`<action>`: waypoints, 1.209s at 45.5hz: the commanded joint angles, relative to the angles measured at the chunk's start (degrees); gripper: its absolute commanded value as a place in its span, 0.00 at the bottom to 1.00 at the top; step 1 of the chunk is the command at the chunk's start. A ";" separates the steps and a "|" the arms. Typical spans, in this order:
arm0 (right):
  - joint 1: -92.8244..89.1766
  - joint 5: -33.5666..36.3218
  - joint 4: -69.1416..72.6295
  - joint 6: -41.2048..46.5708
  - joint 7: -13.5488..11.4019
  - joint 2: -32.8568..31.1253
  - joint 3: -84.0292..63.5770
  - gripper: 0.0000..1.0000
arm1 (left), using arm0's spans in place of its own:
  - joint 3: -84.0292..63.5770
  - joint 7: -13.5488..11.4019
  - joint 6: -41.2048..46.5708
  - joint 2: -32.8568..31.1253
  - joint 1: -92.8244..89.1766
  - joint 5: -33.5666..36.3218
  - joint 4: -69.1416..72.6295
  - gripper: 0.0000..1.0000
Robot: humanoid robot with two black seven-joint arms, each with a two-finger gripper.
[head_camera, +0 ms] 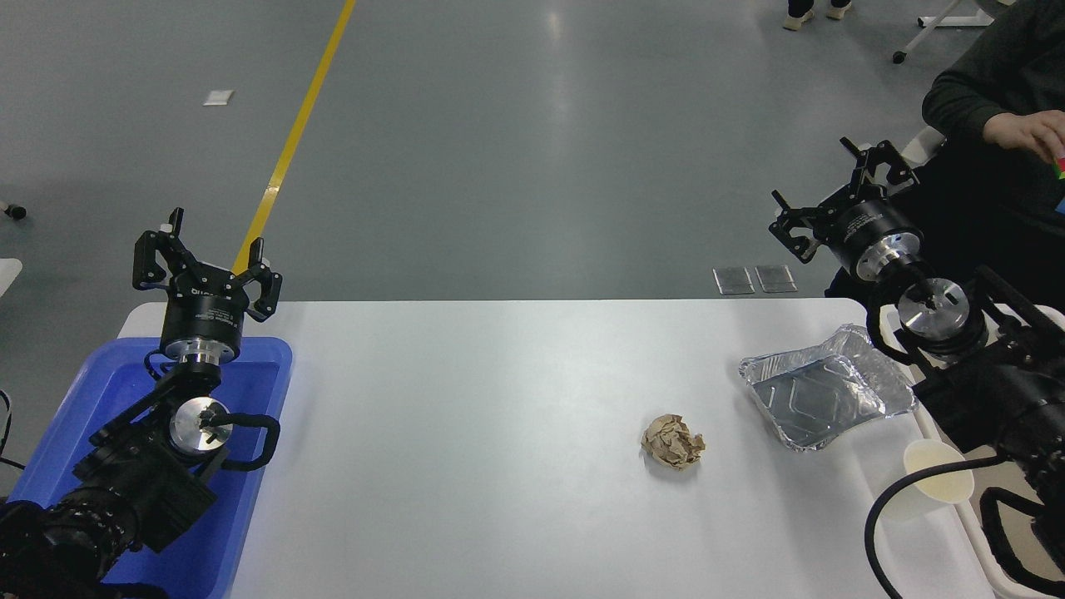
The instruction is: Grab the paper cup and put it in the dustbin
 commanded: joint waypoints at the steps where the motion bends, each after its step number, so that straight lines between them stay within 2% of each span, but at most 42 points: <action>1: -0.08 0.11 0.46 0.06 0.00 0.26 -0.02 1.00 | -0.05 0.00 -0.01 -0.04 0.09 0.05 0.00 0.99; 37: 0.44 -1.12 1.07 0.32 -0.35 -1.06 -5.47 1.00 | -0.40 0.00 -0.01 -0.12 0.00 -0.04 0.00 0.99; 43: 0.62 -1.21 1.07 0.24 -0.35 -2.64 -6.87 1.00 | -0.40 0.00 0.08 -0.04 0.00 -0.04 0.00 0.99; 55: 6.33 -0.51 3.36 -0.03 -0.44 -9.50 -21.10 1.00 | -0.40 0.00 0.08 -0.04 0.00 -0.04 0.00 0.99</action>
